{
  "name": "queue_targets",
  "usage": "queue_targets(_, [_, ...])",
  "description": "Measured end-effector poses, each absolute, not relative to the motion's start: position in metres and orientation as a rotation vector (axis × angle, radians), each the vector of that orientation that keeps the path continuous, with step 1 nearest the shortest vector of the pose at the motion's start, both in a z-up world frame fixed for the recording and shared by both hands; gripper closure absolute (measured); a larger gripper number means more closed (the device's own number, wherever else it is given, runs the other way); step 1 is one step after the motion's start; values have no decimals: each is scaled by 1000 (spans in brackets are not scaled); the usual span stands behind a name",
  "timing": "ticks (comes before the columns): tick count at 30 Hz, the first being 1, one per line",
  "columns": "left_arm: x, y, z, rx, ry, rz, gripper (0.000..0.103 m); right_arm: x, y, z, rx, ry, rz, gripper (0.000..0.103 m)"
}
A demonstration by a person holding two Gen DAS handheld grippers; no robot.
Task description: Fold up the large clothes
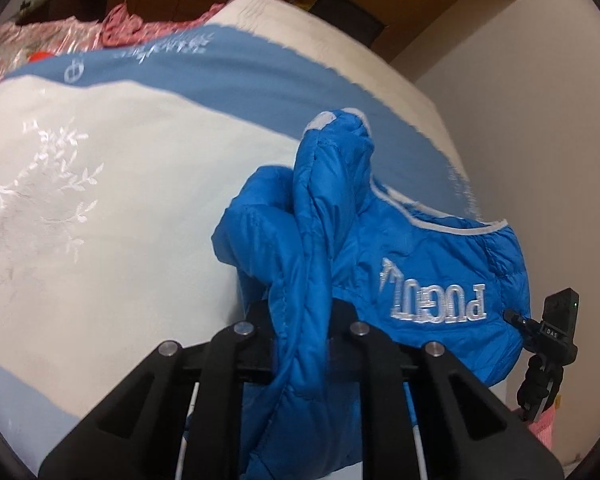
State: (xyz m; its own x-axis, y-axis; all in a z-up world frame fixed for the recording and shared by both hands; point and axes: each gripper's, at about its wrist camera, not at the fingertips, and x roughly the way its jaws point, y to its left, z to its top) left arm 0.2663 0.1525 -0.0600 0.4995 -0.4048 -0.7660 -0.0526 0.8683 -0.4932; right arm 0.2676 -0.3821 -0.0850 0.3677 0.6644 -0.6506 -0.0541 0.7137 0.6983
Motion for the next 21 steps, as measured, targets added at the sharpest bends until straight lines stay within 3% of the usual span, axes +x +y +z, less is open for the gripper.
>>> queue_targets(9, [160,158,-3,-491,1000,-277,90,170,-392,-19,596,1072,557,84])
queue_targets(21, [83,147,-61,-417,1106,-204,89,89,-381,-56,554,1189,477,84])
